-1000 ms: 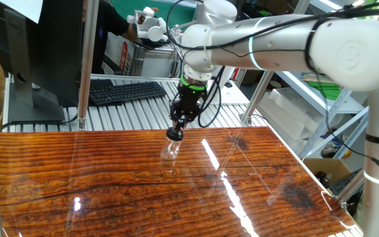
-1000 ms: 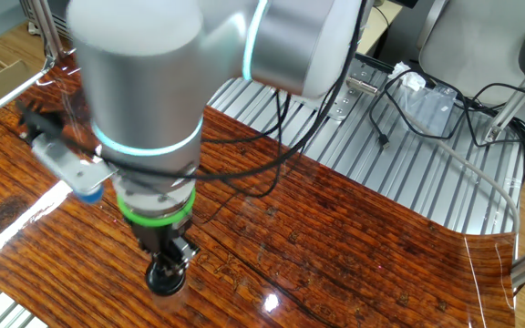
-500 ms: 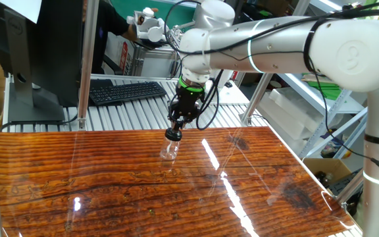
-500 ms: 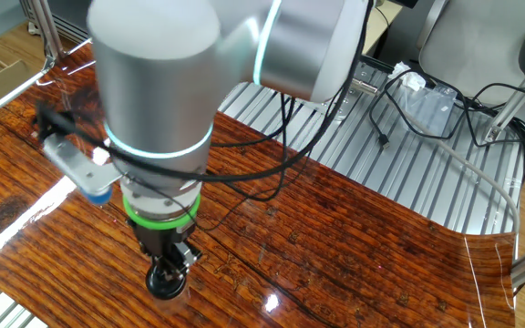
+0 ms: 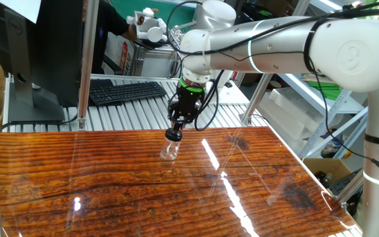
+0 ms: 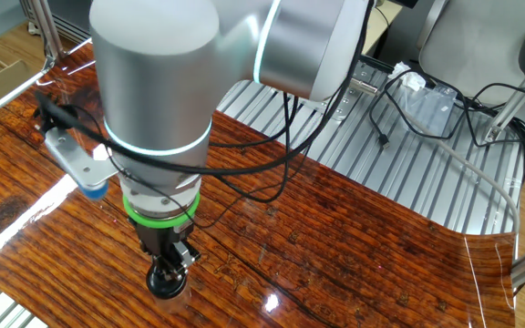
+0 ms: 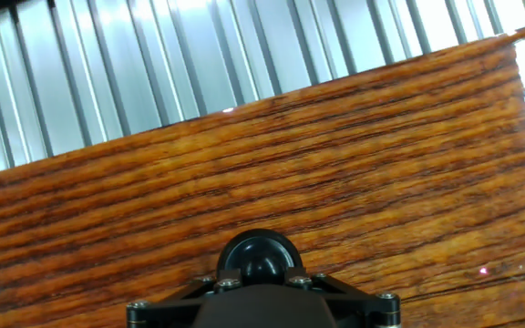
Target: Screw the lid onto the jar
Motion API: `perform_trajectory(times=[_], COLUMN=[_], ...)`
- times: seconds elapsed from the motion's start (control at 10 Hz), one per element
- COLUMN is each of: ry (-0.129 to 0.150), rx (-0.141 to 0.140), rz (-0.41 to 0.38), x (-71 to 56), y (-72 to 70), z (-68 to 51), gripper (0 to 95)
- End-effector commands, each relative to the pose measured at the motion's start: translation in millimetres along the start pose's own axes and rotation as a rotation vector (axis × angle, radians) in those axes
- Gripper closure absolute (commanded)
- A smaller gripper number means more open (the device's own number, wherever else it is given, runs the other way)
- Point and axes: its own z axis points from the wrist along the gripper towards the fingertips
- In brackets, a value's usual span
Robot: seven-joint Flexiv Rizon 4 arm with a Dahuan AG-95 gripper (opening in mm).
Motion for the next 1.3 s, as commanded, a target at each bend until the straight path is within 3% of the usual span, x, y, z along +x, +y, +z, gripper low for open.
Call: perform_trajectory(times=[0.1, 0.2, 0.5, 0.6, 0.8, 1.1, 1.3], ry=[-0.004, -0.008, -0.009, -0.002, 0.015, -0.003, -0.006], rx=[-0.012, -0.027, -0.034, -0.048, -0.105, -0.097, -0.086], rz=[0.068, 0.11, 0.205, 0.244, 0.331, 0.384, 0.429], x=[1.5, 1.7, 1.8, 1.8, 1.8, 2.2, 2.2], y=[-0.5, -0.1, 0.4, 0.1, -0.6, 1.0, 0.3], z=[-0.9, 0.8, 2.8, 0.6, -3.2, 3.3, -1.3], gripper=[95.0, 95.0, 95.0, 95.0, 95.0, 95.0, 95.0])
